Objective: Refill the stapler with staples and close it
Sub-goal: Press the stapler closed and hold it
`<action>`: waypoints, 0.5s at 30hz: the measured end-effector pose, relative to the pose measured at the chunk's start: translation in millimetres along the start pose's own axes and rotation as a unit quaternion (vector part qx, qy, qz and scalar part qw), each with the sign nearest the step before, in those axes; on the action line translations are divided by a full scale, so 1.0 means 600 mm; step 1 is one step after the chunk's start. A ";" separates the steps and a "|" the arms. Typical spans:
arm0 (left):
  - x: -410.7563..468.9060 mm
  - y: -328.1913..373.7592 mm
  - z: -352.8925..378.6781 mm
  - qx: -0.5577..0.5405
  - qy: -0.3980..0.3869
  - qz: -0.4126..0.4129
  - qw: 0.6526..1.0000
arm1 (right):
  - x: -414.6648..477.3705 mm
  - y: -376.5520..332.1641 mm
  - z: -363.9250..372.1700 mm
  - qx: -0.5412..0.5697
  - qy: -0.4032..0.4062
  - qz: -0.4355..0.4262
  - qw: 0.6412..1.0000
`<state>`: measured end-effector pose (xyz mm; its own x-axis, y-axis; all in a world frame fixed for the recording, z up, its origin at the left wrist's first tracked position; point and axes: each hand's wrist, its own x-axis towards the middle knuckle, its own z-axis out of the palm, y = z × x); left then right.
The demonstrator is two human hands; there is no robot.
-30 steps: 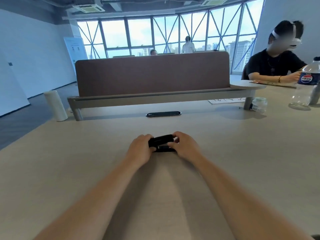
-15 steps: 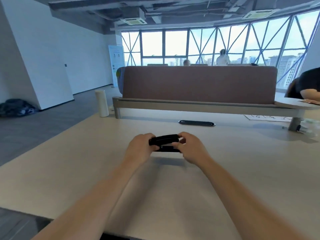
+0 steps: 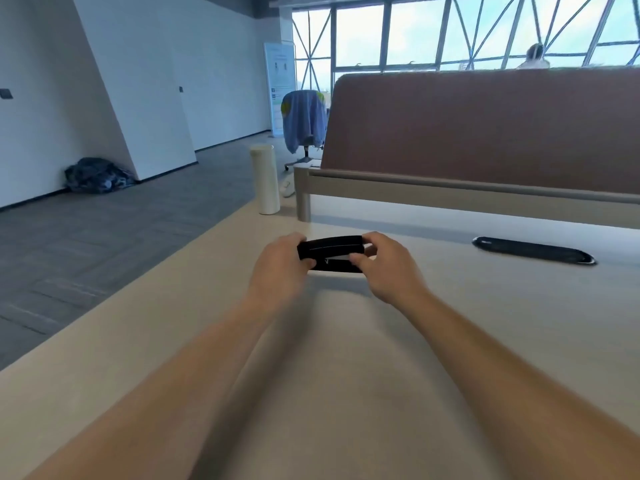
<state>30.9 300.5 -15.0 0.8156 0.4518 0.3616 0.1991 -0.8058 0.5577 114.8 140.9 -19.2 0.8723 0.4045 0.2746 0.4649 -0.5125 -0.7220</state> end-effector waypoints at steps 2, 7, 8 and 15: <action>0.036 -0.028 0.010 -0.015 0.000 -0.010 1.000 | 0.033 0.002 0.028 -0.004 0.005 0.010 1.000; 0.101 -0.058 0.030 -0.026 -0.027 -0.012 0.999 | 0.100 0.011 0.074 -0.013 0.024 0.045 0.999; 0.113 -0.061 0.035 -0.025 -0.030 -0.011 0.999 | 0.112 0.013 0.080 -0.015 0.029 0.049 0.998; 0.176 -0.076 0.069 -0.044 -0.061 0.014 0.997 | 0.179 0.028 0.105 -0.047 0.040 0.078 0.995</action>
<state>130.5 369.1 -33.3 0.8809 0.3753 0.2883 0.1311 -0.7789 0.6133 206.8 223.4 -41.8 0.9424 0.2547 0.2170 0.3321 -0.6339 -0.6985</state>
